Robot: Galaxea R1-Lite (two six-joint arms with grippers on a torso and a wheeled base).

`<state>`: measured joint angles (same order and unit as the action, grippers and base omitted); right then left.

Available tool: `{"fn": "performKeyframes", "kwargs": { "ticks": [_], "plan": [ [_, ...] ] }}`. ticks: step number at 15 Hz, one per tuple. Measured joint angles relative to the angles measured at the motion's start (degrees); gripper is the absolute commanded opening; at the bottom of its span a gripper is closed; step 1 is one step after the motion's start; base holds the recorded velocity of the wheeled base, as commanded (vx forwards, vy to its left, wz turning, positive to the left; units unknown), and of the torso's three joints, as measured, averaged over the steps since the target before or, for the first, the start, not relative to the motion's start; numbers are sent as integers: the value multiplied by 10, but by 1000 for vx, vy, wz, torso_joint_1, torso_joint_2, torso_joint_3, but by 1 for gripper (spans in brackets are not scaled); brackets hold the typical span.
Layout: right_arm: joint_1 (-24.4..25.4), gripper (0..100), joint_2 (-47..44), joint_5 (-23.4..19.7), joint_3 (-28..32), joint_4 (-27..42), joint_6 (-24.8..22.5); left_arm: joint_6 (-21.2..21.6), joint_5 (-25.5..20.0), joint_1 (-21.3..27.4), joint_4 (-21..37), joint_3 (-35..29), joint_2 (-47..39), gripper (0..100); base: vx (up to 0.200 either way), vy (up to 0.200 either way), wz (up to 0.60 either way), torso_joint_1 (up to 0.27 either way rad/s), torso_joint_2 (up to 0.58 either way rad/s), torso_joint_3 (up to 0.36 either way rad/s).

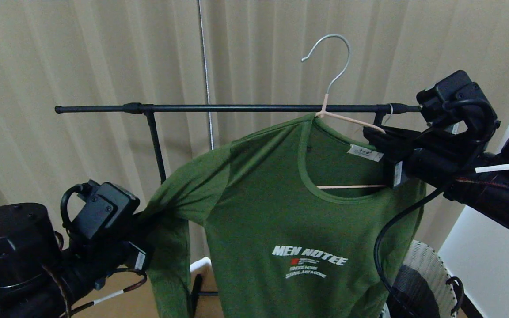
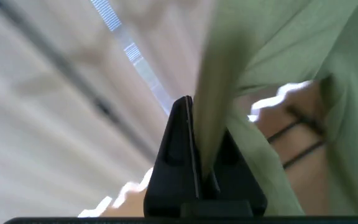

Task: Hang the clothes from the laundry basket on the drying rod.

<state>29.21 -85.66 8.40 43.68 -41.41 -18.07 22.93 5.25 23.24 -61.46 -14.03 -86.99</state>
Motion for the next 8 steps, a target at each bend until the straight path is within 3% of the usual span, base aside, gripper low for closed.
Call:
{"fn": "performKeyframes", "kwargs": {
  "ticks": [2, 4, 5, 8],
  "plan": [
    [-18, 0, 0, 0, -2, 1, -1, 15, -3, -53, -1, 12, 7, 0, 0, 0, 0, 0, 0, 0],
    [-25, 0, -2, 0, -3, 1, -1, 17, -4, -72, -1, 22, 12, 0, 0, 0, 0, 0, 0, 0],
    [-26, 0, -3, 1, -3, 1, -1, 17, -4, -74, -1, 24, 13, 100, 0, 0, 0, 0, 0, 0],
    [-28, 0, -3, 2, -4, 4, -2, 15, -3, -75, 0, 25, 16, 100, 0, 0, 0, 0, 0, 0]
  ]
}}
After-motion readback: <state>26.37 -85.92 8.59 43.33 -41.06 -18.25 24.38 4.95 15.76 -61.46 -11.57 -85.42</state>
